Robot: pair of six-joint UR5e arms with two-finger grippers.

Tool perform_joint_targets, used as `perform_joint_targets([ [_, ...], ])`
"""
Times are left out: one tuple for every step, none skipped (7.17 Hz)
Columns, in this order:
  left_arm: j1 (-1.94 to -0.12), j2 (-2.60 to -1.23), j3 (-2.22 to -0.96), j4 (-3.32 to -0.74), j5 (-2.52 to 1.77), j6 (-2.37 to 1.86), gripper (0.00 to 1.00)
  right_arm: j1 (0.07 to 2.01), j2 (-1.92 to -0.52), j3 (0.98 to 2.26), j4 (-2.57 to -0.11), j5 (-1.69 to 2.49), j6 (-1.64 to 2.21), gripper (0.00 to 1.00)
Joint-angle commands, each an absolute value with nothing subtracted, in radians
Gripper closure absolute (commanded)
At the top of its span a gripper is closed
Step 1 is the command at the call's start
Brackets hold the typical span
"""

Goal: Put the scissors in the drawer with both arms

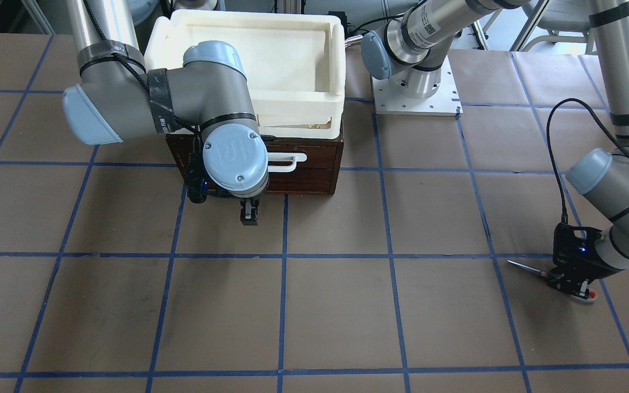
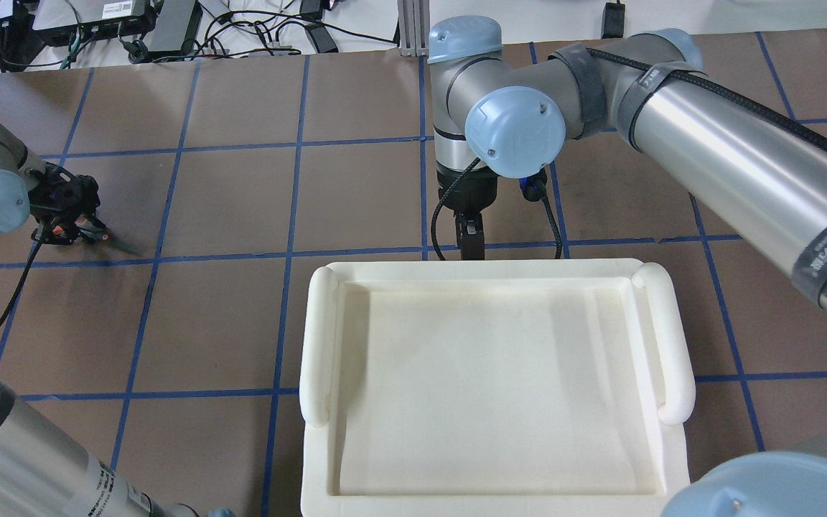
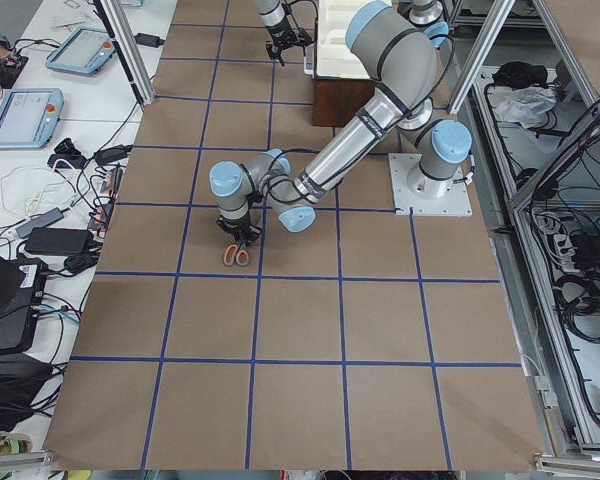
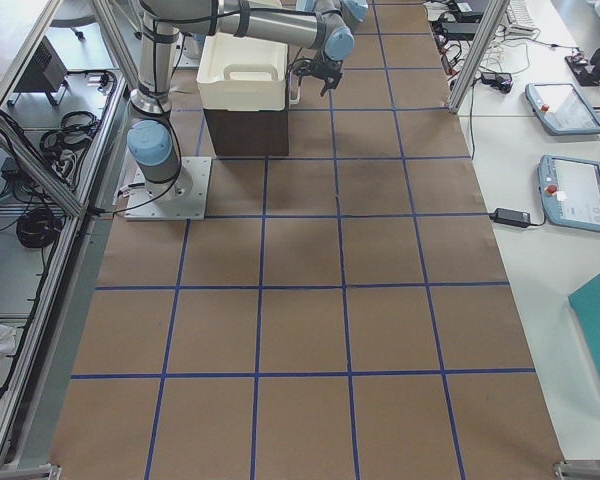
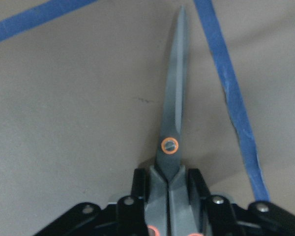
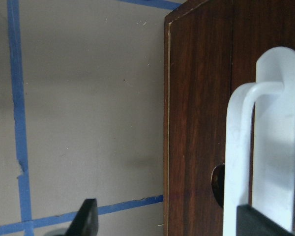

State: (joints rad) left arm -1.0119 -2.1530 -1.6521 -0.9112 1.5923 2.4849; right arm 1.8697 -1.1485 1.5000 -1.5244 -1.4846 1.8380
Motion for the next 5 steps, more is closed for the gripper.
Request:
perform_joint_targets([
  [-1.017, -2.132, -1.652, -0.916, 1.592, 2.484, 0.91, 1.870, -1.143, 1.500, -1.523, -1.483, 1.830, 0.00],
  [-1.019, -2.119, -1.652, -0.919, 1.592, 2.482, 1.00, 1.870, -1.141, 1.502, -1.523, -1.483, 1.830, 0.00],
  [-1.028, -2.074, -1.652, -0.929, 1.563, 2.471, 1.00, 1.870, -1.138, 1.502, -1.525, -1.483, 1.830, 0.00],
  [-1.038, -2.013, -1.652, -0.978, 1.556, 2.465, 1.00, 1.870, -1.122, 1.502, -1.526, -1.483, 1.832, 0.00],
  [-1.049, -1.947, -1.652, -1.036, 1.527, 2.451, 1.00, 1.870, -1.115, 1.502, -1.528, -1.483, 1.832, 0.00],
])
